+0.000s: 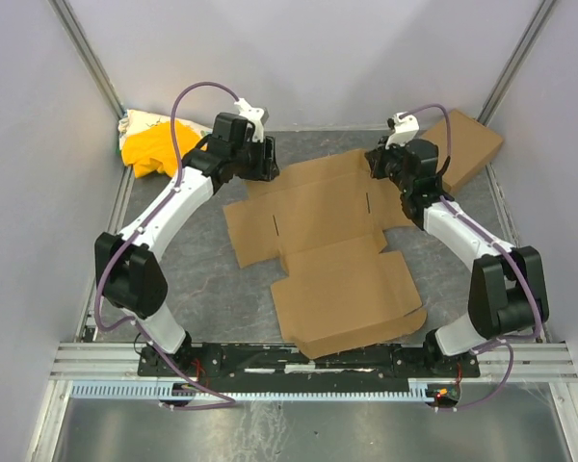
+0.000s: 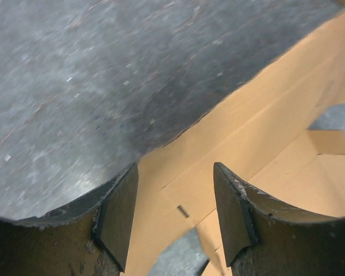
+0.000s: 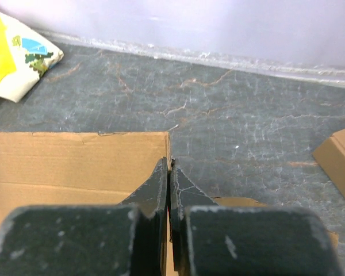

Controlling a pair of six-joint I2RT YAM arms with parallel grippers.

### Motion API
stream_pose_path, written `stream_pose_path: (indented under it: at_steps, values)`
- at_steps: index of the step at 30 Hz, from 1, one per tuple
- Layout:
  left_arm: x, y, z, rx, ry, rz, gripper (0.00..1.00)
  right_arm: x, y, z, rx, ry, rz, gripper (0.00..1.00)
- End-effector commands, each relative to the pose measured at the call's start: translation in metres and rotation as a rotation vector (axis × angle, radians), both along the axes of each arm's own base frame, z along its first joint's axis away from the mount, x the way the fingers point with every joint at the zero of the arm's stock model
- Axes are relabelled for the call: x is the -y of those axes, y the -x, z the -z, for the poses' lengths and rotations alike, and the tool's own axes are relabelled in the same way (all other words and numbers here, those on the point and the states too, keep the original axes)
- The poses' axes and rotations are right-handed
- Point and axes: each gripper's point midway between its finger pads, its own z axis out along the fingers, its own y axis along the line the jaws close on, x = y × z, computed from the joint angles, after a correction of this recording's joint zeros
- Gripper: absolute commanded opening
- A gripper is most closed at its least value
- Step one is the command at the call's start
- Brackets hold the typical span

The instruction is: Fold the paper box

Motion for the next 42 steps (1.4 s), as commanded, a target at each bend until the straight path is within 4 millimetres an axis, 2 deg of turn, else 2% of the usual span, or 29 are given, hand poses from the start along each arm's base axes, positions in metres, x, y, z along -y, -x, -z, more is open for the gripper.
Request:
stream_pose_path:
  at_steps: [1, 8, 16, 20, 28, 32, 36, 42]
  values:
    - [-0.036, 0.007, -0.010, 0.014, -0.111, -0.077, 0.61, 0.014, -0.002, -0.055, 0.173, -0.021, 0.081, 0.02]
    - [-0.056, 0.006, -0.031, 0.094, -0.162, -0.147, 0.63, 0.016, 0.006, -0.052, 0.163, -0.008, 0.078, 0.02]
    - [-0.041, 0.003, -0.037, 0.137, -0.117, -0.074, 0.63, 0.014, 0.012, -0.050, 0.156, -0.008, 0.053, 0.02]
    - [-0.043, -0.003, -0.031, 0.138, -0.160, -0.058, 0.62, 0.013, 0.017, -0.053, 0.158, -0.009, 0.046, 0.02]
    - [-0.019, 0.013, -0.020, 0.055, -0.078, 0.053, 0.54, 0.016, 0.018, -0.052, 0.147, 0.001, 0.056, 0.02]
    - [-0.017, 0.013, -0.008, 0.016, -0.081, 0.063, 0.51, 0.014, 0.018, -0.052, 0.144, -0.009, 0.046, 0.02]
    - [-0.027, 0.007, -0.001, 0.017, -0.127, 0.012, 0.51, 0.013, 0.020, -0.053, 0.148, -0.006, 0.042, 0.02]
    - [-0.046, -0.004, -0.023, 0.109, -0.171, -0.083, 0.58, 0.014, 0.022, -0.054, 0.147, -0.005, 0.042, 0.02]
